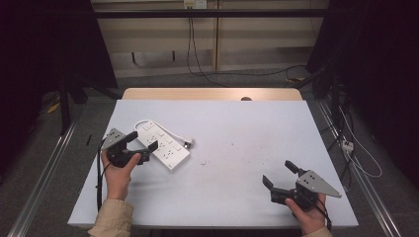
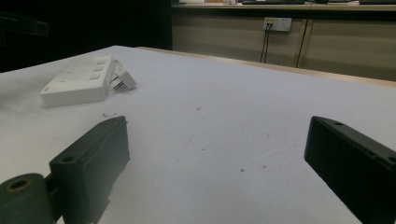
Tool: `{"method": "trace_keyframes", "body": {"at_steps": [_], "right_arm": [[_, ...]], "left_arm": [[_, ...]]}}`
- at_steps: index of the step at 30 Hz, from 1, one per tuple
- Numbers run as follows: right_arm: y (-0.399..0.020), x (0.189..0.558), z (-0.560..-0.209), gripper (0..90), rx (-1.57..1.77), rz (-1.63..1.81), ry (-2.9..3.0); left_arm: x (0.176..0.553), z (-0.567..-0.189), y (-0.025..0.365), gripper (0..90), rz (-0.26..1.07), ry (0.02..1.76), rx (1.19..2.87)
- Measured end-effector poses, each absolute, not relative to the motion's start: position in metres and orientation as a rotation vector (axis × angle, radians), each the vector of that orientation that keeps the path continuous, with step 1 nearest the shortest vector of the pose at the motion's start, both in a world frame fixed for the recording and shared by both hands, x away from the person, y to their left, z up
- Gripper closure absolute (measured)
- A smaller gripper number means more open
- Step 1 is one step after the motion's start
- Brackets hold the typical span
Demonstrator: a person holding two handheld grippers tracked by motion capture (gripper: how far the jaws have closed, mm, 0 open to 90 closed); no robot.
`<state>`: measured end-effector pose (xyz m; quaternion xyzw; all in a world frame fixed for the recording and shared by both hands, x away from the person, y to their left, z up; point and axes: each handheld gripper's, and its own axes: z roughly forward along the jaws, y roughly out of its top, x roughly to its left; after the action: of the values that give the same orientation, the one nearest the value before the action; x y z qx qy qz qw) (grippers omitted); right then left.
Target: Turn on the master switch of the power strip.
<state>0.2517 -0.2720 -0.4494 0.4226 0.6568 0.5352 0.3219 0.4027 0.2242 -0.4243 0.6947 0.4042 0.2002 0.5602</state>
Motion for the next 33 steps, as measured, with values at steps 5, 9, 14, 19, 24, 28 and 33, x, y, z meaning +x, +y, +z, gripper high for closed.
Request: {"method": "trace_keyframes", "body": {"at_steps": [5,9,14,19,24,28,33], "right_arm": [[-0.271,0.251,-0.449,6.4,1.104,1.406,1.727],[-0.271,0.251,-0.449,6.4,1.101,1.407,1.730],[-0.271,0.251,-0.448,6.4,1.100,1.415,1.728],[-0.271,0.251,-0.448,6.4,1.096,1.416,1.731],[-0.273,0.251,-0.448,6.4,1.101,1.419,1.730],[-0.274,0.251,-0.449,6.4,1.105,1.421,1.730],[-0.274,0.251,-0.449,6.4,1.103,1.424,1.729]], "left_arm": [[0.407,-0.426,0.226,6.5,0.476,0.973,1.637],[0.411,-0.425,0.225,6.5,0.479,0.969,1.650],[0.415,-0.425,0.222,7.1,0.471,0.975,1.658],[0.419,-0.424,0.218,8.1,0.466,0.971,1.669],[0.424,-0.424,0.217,8.4,0.467,0.973,1.680],[0.428,-0.423,0.216,8.3,0.462,0.976,1.683],[0.433,-0.422,0.217,8.3,0.454,0.995,1.681]]}}
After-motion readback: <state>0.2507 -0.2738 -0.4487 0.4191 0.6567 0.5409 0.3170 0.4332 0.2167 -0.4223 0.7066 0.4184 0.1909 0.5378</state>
